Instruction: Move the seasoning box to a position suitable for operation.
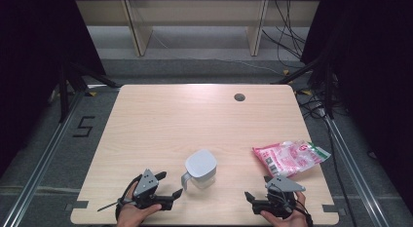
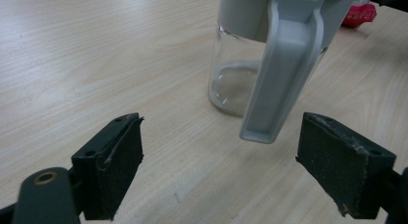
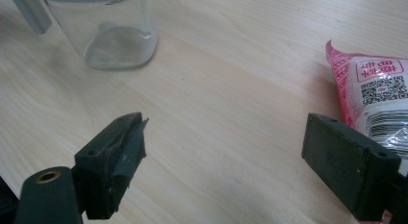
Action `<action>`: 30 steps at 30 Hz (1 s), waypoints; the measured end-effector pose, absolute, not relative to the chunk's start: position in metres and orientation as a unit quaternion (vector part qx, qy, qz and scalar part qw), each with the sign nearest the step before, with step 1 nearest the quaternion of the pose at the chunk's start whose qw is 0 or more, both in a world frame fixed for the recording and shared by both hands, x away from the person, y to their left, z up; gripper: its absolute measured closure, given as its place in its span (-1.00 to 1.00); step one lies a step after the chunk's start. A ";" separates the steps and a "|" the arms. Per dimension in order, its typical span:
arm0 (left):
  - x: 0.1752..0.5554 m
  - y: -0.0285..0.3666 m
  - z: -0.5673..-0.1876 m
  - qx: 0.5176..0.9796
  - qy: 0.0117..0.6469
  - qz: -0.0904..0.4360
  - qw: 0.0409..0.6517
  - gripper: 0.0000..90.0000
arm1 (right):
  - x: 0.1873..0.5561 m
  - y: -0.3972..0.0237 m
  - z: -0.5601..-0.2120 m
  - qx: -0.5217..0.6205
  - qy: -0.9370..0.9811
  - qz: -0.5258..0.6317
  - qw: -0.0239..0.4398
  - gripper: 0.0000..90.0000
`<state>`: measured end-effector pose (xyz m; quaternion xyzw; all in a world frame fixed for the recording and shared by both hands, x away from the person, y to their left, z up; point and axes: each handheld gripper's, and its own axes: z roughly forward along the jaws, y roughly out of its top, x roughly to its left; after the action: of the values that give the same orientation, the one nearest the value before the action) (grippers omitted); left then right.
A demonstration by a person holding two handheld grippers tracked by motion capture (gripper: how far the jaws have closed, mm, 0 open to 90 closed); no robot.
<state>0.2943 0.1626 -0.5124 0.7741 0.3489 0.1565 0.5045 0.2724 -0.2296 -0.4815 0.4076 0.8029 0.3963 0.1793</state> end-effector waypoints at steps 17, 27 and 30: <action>0.291 0.159 -0.508 0.768 0.344 0.131 0.524 -0.63 | 0.272 -0.230 -0.481 0.409 0.801 0.394 0.188 -0.61; 0.292 0.147 -0.508 0.769 0.326 0.130 0.534 -0.42 | 0.271 -0.229 -0.481 0.410 0.798 0.399 0.188 -0.60; 0.293 0.143 -0.506 0.776 0.311 0.126 0.534 -0.25 | 0.272 -0.229 -0.481 0.408 0.800 0.397 0.188 -0.60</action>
<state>0.2934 0.1434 -0.5064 0.7756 0.3113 0.1263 0.5343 0.2719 -0.2291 -0.4810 0.4076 0.8003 0.3974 0.1882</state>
